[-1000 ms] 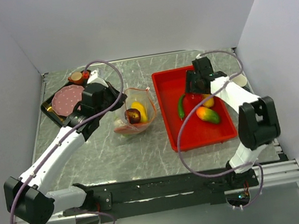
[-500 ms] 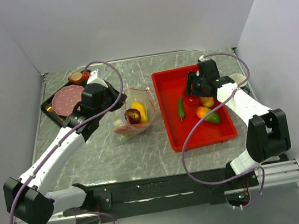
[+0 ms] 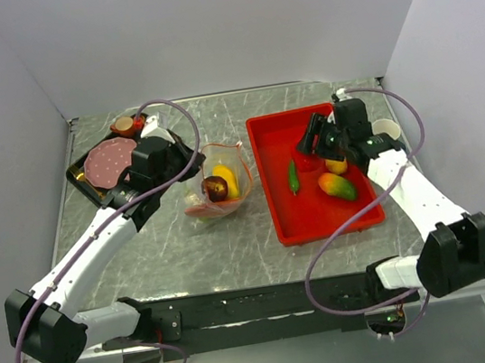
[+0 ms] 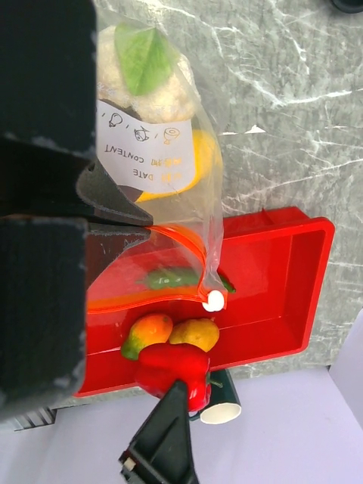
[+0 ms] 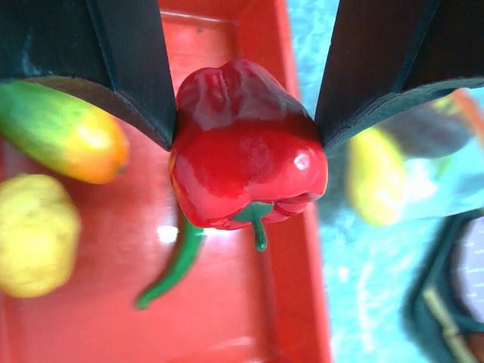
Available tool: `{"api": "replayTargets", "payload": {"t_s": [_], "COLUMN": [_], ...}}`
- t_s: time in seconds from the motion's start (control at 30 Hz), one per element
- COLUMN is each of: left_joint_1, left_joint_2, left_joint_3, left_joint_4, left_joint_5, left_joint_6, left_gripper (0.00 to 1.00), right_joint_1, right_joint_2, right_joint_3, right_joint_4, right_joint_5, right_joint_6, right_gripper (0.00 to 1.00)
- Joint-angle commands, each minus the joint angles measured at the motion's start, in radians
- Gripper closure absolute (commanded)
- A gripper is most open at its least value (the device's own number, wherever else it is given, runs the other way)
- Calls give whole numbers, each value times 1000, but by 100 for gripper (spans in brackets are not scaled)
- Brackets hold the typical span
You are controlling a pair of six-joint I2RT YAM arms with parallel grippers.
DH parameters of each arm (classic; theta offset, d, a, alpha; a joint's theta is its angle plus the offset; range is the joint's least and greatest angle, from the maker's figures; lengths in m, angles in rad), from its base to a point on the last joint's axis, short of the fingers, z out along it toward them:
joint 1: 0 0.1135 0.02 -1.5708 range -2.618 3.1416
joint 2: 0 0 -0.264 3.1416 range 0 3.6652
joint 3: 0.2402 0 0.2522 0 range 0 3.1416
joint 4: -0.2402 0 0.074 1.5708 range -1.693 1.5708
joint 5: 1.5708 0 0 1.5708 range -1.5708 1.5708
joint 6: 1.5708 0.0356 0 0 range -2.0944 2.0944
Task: Place the food in the zip-top bag and seal the zipper
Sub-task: Pick up the fake vegetable from the bin, then place the fake vegetable in the zipper food storage bag.
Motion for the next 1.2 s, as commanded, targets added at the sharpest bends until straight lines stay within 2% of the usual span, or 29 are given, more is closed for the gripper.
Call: {"api": "replayTargets", "payload": {"t_s": [0.0, 0.23, 0.5, 1.0, 1.17], "left_joint_1": [5, 3, 3, 5, 3], "left_joint_2": [-31, -7, 15, 39, 2], "left_joint_3": [2, 27, 30, 83, 43], "left_joint_4": [51, 40, 51, 51, 106], "left_joint_5": [14, 34, 60, 77, 77], "left_joint_6": [5, 18, 9, 39, 21], "left_gripper": [99, 99, 99, 99, 99], "right_joint_1": [56, 188, 320, 417, 435], "right_joint_2": [-49, -84, -64, 148, 215], "right_joint_3": [-3, 79, 171, 308, 375], "right_joint_4": [70, 68, 96, 34, -4], "right_joint_5": [-66, -18, -59, -121, -38], "right_joint_6": [77, 103, 100, 27, 45], "right_gripper": [62, 61, 61, 60, 59]}}
